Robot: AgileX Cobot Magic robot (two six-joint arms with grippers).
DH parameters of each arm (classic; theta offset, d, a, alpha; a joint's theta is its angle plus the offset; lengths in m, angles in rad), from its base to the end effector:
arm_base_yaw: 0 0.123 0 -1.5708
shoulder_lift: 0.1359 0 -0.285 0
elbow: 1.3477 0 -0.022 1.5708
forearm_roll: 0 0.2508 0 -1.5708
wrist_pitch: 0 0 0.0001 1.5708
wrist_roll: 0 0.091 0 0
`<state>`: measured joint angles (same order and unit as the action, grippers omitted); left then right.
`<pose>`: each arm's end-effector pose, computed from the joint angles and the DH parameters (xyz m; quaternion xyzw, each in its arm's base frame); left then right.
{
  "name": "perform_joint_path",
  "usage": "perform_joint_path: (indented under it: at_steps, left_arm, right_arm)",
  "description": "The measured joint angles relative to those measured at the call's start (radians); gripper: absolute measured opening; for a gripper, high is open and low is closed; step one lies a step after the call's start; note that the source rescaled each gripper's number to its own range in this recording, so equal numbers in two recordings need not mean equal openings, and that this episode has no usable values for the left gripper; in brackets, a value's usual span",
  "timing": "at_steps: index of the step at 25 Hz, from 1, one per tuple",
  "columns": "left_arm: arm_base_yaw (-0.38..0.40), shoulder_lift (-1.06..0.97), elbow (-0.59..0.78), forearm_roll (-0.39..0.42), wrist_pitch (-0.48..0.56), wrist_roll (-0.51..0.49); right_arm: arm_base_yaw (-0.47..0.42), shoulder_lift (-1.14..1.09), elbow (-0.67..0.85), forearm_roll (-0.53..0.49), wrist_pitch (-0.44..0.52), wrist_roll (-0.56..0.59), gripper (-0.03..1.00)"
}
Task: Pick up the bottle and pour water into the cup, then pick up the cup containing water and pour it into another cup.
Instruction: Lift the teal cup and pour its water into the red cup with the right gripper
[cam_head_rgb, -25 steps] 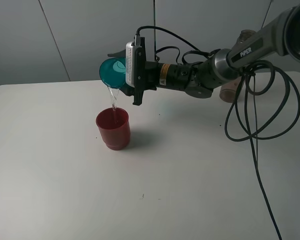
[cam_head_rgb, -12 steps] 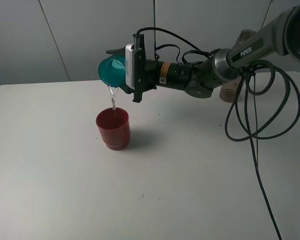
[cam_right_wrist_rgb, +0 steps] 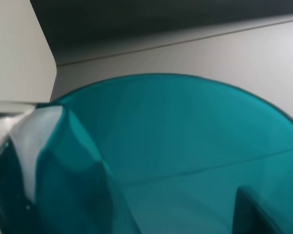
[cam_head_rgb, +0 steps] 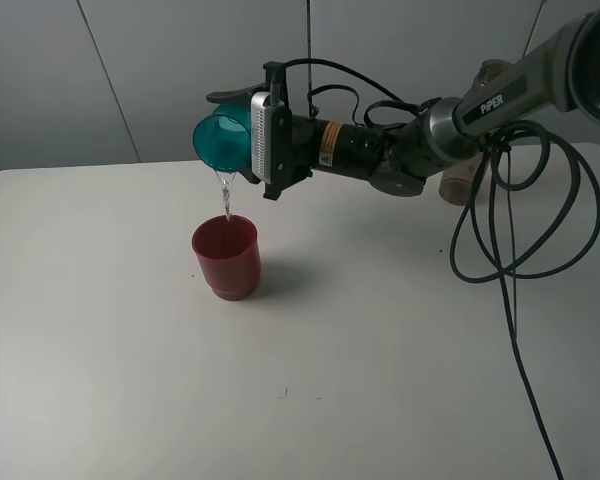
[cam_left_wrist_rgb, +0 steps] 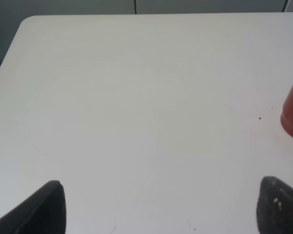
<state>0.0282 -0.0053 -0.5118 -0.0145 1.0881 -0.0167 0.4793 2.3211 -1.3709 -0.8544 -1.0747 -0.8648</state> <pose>-0.0081 -0.0014 0.2783 -0.0188 0.8557 -0.0043 0.5172 0.3881 0.2697 0.1281 -0.6749 0.1940 -0.0614 0.7093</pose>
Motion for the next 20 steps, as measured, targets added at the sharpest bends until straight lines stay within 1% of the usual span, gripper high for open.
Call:
perform_joint_path:
  at_steps: [4,12,20]
  left_arm:
    - [0.0,0.0,0.0,0.0,0.0,0.0]
    - [0.0,0.0,0.0,0.0,0.0,0.0]
    - [0.0,0.0,0.0,0.0,0.0,0.0]
  right_arm:
    - [0.0,0.0,0.0,0.0,-0.026,-0.049,0.03]
    - [0.0,0.0,0.0,0.0,-0.03,-0.145,0.03]
    - [0.0,0.0,-0.002,0.0,-0.035,-0.218,0.03]
